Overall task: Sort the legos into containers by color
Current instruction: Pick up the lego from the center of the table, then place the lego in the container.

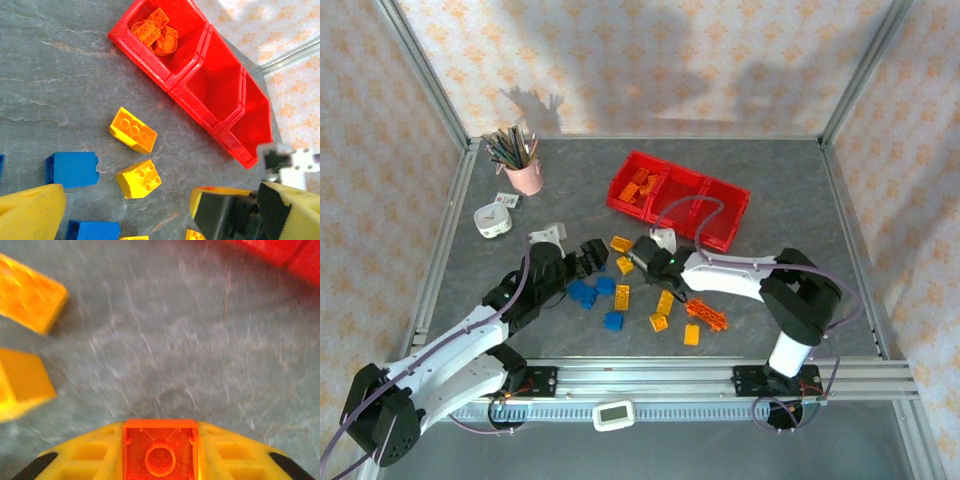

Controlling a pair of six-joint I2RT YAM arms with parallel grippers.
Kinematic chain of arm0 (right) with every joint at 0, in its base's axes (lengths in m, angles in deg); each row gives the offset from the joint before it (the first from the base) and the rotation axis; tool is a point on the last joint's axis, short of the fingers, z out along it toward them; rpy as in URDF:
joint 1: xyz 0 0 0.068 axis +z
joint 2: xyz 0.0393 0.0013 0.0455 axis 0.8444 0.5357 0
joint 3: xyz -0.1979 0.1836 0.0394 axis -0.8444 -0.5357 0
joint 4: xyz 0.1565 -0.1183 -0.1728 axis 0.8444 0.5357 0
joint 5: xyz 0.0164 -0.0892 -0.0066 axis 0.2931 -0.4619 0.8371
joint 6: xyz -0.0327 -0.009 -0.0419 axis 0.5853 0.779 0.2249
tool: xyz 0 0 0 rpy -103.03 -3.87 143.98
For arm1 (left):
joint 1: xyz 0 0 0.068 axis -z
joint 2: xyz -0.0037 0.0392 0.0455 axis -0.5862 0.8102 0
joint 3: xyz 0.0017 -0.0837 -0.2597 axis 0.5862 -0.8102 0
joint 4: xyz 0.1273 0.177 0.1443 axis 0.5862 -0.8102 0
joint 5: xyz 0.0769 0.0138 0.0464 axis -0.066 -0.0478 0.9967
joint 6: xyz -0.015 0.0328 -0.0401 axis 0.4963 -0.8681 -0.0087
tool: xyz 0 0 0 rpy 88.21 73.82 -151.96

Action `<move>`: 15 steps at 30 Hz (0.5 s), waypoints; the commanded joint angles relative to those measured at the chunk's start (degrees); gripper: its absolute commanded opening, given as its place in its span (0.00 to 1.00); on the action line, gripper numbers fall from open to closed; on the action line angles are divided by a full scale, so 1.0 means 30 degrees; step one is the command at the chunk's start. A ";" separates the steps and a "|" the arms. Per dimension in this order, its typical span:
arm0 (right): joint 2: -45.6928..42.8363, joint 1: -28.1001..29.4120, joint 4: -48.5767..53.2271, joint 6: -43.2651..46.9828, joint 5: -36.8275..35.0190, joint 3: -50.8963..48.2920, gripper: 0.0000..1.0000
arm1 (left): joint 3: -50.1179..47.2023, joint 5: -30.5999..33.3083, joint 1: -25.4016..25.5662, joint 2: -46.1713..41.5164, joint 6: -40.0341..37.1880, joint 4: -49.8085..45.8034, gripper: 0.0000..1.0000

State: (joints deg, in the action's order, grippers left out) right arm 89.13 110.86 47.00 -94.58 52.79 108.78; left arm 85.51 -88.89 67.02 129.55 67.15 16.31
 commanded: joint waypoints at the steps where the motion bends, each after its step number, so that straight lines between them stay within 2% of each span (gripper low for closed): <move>1: -0.0471 -0.0824 0.0073 0.1099 -0.1101 0.1471 0.33 | 0.1220 0.0860 -0.0146 -0.0360 -0.0653 -0.0563 0.99; 7: 0.0795 -0.2279 -0.1900 0.2540 -0.0819 0.3888 0.33 | 0.2035 0.0176 -0.1433 -0.0333 -0.1284 -0.0803 0.99; 15: 0.5269 -0.4244 -0.2860 0.4046 -0.0278 0.9162 0.33 | 0.2868 -0.1052 -0.3189 0.0342 -0.2074 -0.0597 0.99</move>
State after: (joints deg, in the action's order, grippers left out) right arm 101.37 99.56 40.16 -85.21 52.27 132.52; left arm 91.70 -90.05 58.30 129.90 63.15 15.33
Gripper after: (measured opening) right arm 0.335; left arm 0.992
